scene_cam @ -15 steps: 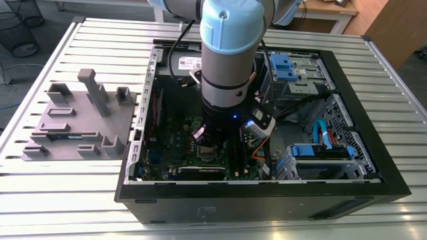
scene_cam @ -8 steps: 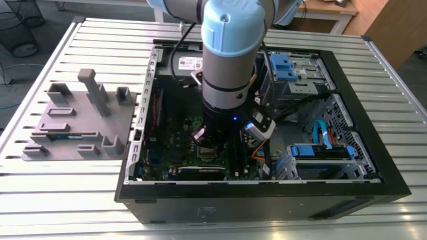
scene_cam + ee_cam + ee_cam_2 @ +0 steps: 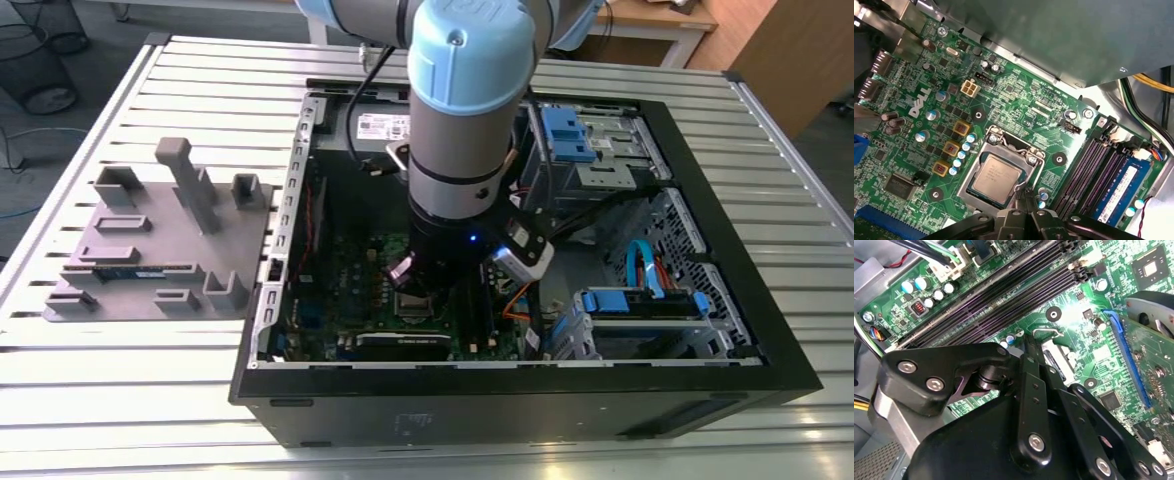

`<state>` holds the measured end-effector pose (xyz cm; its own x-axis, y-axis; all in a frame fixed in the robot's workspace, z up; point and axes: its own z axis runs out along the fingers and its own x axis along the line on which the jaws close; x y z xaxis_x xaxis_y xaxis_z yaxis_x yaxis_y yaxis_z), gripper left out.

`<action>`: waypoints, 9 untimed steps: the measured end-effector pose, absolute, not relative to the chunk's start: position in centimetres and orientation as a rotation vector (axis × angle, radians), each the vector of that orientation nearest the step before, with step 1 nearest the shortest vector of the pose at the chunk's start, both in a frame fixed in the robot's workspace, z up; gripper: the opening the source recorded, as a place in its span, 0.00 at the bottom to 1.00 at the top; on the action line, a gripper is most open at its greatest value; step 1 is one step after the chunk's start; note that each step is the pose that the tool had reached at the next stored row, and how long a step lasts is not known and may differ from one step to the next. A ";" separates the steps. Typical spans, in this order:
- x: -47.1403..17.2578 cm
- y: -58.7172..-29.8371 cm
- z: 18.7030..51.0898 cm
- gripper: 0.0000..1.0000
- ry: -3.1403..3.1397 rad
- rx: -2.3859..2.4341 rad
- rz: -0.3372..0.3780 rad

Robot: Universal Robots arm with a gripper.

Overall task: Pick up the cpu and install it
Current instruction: 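Install the first cpu locking lever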

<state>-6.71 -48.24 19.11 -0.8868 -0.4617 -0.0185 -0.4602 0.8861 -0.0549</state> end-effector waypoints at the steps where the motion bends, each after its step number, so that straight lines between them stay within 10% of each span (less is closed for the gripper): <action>1: -6.7 -48.2 19.1 0.11 3.021 -0.738 -0.076; 9: -6.6 -48.6 19.1 0.11 3.023 -0.728 -0.076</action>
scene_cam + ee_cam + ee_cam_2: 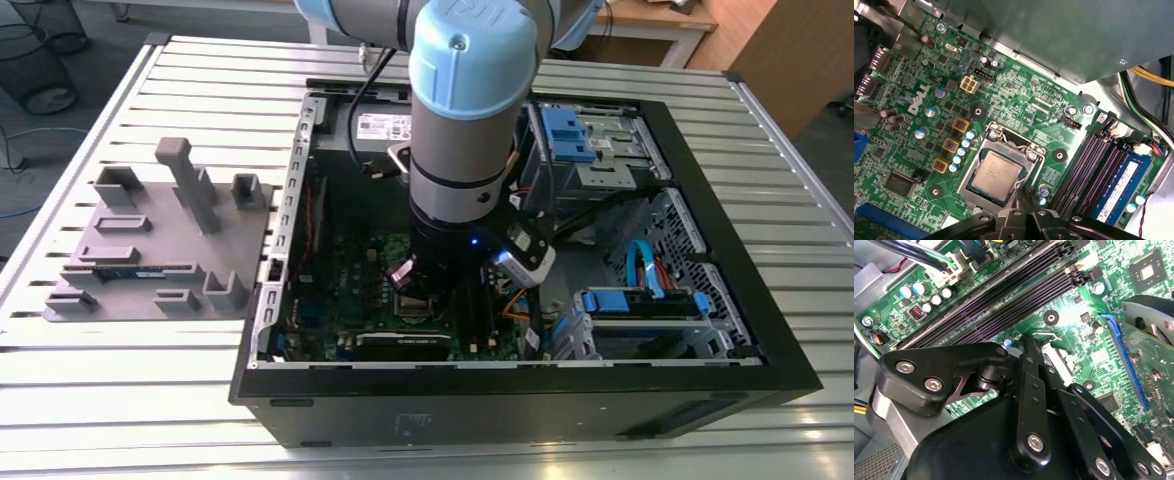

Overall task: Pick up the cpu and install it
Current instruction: 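Install the first cpu locking lever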

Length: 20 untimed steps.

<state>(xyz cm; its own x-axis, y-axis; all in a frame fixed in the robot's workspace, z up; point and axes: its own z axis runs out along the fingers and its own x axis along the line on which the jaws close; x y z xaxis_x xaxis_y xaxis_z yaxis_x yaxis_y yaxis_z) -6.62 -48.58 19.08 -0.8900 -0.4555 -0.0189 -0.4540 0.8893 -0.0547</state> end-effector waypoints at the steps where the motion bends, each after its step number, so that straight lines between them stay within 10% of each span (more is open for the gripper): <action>1: -6.6 -48.6 19.1 0.11 3.023 -0.728 -0.076; 20: -6.6 -48.9 18.7 0.11 3.021 -0.727 -0.076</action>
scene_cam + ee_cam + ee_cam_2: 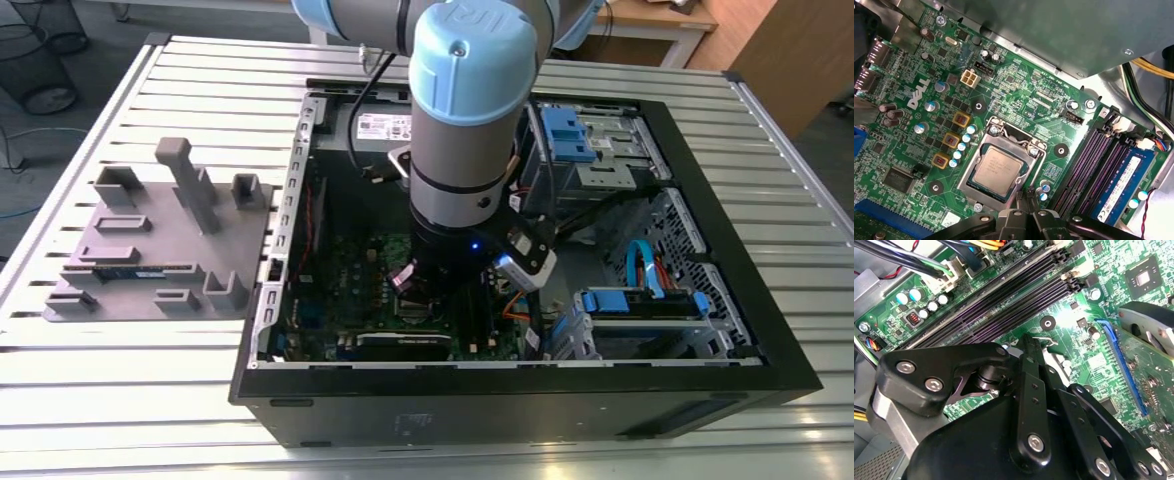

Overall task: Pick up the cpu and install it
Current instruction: 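Install the first cpu locking lever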

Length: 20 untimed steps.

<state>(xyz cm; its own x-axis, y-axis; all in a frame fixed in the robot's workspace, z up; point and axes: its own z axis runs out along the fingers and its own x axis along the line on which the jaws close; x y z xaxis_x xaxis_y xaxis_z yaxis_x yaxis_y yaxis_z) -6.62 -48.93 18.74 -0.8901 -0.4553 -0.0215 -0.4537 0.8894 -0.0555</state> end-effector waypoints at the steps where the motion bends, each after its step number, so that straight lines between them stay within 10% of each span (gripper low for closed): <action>1: -6.6 -48.9 18.7 0.11 3.021 -0.727 -0.076; 20: -6.7 -48.9 18.8 0.11 3.016 -0.725 -0.063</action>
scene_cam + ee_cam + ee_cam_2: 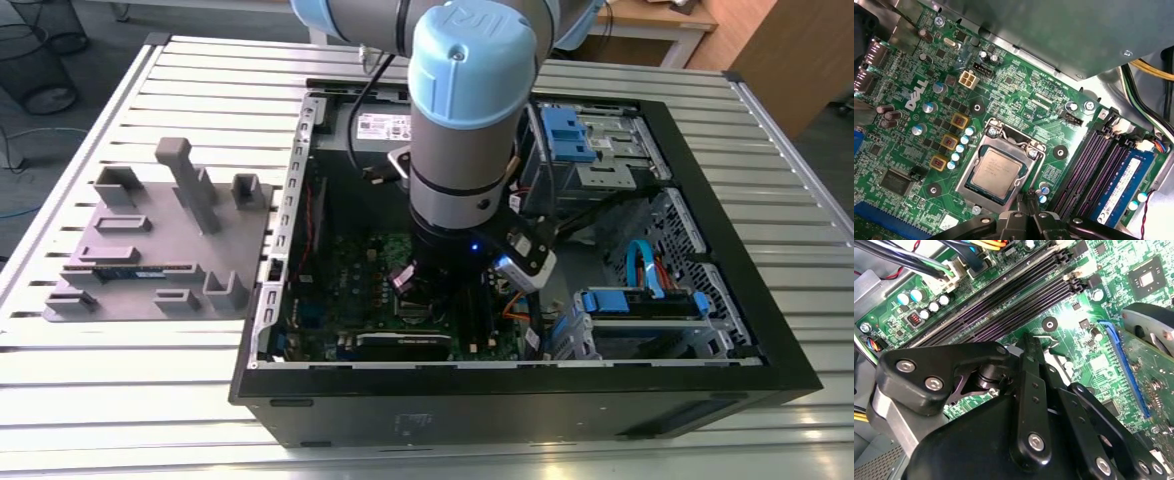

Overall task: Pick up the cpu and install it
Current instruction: 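Install the first cpu locking lever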

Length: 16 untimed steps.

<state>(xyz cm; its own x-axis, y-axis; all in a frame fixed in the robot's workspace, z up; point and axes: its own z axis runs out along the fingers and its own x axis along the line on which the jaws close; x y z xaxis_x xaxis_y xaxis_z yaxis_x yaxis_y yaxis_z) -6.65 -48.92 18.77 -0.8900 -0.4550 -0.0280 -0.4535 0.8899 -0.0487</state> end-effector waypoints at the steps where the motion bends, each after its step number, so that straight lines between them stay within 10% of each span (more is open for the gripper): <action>1: -6.7 -48.9 18.9 0.11 3.016 -0.725 -0.063; 16: -6.7 -48.9 22.7 0.11 3.017 -0.725 -0.064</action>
<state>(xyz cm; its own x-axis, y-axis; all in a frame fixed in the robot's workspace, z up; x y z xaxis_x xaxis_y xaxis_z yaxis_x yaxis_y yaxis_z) -6.66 -48.92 22.74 -0.8901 -0.4550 -0.0276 -0.4534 0.8899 -0.0492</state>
